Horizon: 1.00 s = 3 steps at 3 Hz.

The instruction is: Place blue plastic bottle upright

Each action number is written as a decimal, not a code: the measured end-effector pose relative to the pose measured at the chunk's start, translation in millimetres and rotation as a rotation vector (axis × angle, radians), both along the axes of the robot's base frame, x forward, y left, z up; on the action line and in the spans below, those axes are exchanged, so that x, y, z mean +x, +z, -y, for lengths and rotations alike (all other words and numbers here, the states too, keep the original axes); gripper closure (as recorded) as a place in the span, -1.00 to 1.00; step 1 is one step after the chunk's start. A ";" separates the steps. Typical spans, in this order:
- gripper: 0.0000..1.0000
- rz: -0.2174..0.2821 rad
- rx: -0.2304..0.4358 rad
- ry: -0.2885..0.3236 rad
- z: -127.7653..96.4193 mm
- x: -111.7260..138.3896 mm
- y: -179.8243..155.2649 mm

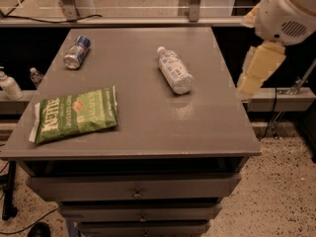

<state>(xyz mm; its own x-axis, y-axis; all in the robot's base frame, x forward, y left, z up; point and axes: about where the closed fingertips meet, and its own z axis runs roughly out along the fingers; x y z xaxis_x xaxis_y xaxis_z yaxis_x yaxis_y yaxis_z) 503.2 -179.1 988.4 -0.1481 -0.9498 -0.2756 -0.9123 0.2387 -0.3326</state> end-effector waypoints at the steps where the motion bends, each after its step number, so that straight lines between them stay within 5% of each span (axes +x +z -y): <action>1: -1.00 0.043 0.088 -0.100 -24.1 37.0 4.5; 3: -1.00 0.021 0.238 -0.319 -83.5 84.9 -7.5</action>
Offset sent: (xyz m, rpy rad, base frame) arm 0.0966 0.0905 0.0027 0.3346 -0.0322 -0.4502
